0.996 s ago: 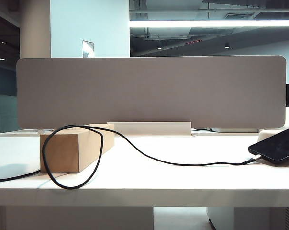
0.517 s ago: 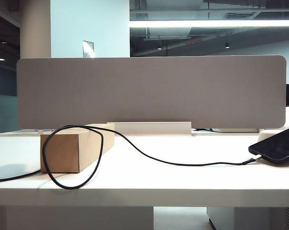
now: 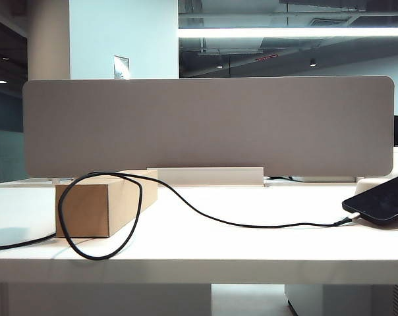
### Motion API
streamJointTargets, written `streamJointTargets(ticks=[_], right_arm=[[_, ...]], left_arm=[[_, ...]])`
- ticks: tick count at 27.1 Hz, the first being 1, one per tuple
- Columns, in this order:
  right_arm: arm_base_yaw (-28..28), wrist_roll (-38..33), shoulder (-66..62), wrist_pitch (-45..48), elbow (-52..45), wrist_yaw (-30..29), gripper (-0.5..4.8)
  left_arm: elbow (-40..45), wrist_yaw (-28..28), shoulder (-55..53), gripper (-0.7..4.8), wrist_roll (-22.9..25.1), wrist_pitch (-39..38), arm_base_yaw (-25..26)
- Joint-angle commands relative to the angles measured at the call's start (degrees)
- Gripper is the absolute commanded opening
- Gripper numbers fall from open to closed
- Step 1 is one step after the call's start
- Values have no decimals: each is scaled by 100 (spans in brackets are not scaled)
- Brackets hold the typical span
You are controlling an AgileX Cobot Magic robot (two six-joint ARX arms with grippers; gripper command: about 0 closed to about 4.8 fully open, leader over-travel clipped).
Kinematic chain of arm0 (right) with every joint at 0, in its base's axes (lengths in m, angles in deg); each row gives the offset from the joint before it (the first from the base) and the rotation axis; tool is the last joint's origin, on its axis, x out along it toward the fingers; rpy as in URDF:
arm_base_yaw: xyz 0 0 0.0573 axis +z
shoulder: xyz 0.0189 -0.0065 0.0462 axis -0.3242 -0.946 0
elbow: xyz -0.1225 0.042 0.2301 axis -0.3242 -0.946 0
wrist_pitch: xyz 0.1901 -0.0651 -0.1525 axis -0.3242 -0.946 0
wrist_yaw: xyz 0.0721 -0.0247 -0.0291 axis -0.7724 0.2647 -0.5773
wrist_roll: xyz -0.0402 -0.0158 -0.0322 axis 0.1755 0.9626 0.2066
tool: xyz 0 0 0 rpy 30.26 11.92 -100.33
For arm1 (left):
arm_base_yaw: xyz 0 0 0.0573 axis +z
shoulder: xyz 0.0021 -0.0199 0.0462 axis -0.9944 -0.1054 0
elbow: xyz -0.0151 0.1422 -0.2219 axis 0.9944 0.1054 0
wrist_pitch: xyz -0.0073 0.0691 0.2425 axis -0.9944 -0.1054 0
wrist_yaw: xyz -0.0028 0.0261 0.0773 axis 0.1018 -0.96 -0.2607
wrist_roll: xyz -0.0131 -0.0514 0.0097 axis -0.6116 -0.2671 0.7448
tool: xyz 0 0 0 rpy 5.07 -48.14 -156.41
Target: Pick up the charging cable and the phone, plug the charging cable into the charging port on the phone, and finally place them back on the table.
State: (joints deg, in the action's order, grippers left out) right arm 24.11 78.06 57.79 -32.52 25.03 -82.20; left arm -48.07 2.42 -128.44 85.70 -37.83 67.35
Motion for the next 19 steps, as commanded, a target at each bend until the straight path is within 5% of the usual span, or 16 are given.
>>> streamJointTargets(ticks=[1,19], right_arm=[[46,0,33,151,-157,120,-7],[42,-741,284,1344,-1443,297,-7]], left_arm=[[-22,31,74,-6,28,-179,-7],[-22,28,326,-6,245,-658,-7]])
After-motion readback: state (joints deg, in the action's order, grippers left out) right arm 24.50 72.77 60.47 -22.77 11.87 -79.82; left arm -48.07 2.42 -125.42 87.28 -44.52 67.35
